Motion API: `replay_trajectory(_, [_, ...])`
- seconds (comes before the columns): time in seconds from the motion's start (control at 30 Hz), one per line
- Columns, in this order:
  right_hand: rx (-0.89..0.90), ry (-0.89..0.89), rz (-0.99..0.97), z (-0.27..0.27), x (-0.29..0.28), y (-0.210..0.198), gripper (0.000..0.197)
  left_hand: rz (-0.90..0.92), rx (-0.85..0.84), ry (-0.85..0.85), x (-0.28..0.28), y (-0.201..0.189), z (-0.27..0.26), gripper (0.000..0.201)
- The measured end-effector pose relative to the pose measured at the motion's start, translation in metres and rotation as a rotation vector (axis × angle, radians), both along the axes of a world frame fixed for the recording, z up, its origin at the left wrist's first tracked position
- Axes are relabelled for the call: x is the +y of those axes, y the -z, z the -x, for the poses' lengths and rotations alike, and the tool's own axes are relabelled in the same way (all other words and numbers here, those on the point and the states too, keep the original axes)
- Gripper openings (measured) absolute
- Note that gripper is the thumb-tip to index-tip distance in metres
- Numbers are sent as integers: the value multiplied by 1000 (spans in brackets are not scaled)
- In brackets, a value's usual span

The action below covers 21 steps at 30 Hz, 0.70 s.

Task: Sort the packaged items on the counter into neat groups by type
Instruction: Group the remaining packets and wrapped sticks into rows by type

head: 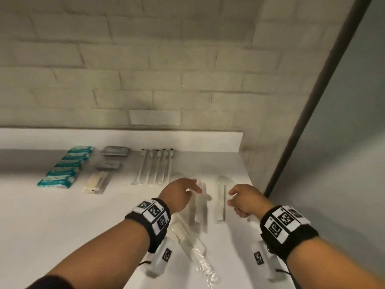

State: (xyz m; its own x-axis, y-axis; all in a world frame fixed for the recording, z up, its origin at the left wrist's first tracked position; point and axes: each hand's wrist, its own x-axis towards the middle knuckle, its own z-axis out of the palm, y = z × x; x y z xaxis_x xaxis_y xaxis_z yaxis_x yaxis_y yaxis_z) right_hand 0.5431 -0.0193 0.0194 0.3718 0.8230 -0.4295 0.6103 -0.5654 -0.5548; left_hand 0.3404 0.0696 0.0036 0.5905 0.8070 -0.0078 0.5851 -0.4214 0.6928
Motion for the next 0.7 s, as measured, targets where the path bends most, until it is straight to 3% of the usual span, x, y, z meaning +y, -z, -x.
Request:
replay_trajectory(0.17, [-229,-319,14,7,8,1,61,-128,423,299,8,2,12,36])
replay_trajectory(0.27, [-328,-418,89,15,18,8,66,-120,627,420,-1,9,4,58])
replay_trajectory(0.4, [-396,-464,69,15,48,18,62,-169,668,319,11,23,-14,73])
replay_trajectory(0.57, [-443,-601,53,16,93,23,62,-285,725,250,51,19,-30,64])
replay_trajectory(0.7, [-402,-569,28,16,120,25,57,-298,731,197,81,16,-31,64])
